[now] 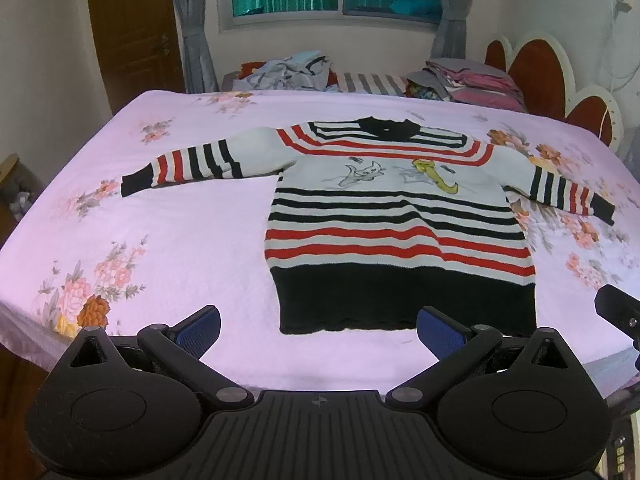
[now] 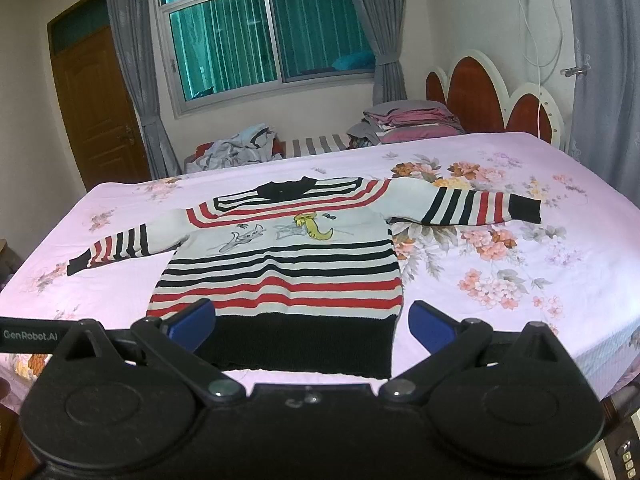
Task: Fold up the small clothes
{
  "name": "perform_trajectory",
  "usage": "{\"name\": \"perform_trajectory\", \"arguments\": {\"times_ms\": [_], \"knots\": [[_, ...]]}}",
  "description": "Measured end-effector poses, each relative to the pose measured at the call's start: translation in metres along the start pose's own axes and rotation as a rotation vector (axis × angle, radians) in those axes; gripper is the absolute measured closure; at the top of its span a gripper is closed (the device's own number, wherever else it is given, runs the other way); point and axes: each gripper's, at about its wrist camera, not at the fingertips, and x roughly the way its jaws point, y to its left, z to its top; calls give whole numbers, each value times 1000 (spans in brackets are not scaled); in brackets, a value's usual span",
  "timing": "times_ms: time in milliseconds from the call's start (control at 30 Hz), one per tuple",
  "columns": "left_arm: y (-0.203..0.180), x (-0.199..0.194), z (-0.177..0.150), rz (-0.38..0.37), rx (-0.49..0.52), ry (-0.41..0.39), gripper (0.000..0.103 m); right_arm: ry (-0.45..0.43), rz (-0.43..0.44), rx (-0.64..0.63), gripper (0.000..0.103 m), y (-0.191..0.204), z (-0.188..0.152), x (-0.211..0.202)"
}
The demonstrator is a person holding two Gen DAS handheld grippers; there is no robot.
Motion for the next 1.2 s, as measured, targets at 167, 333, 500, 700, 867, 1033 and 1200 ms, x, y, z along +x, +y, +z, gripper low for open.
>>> {"name": "perform_trajectory", "arguments": {"times_ms": [167,333,500,700,867,1033,1200], "knots": [[1,1,1,-1,-3,1,0,0,0,-1,0,0,0,0],[0,1,2,-1,1,3,0,1,-1,0,0,0,0,0],[-1,2,4,0,1,4,0,1,-6,5,0,-4,-1,3],[-3,5,8,0,5,11,0,6,-11,8,0,-8,-1,6],[-4,13,14,1,10,8,0,13,-28,13,0,-11,4,13],[0,28,22,-6,7,18,0,19,-48,28,0,-14,6,21],[4,49,35,-8,2,18,0,26,-68,38,0,-15,12,36]]}}
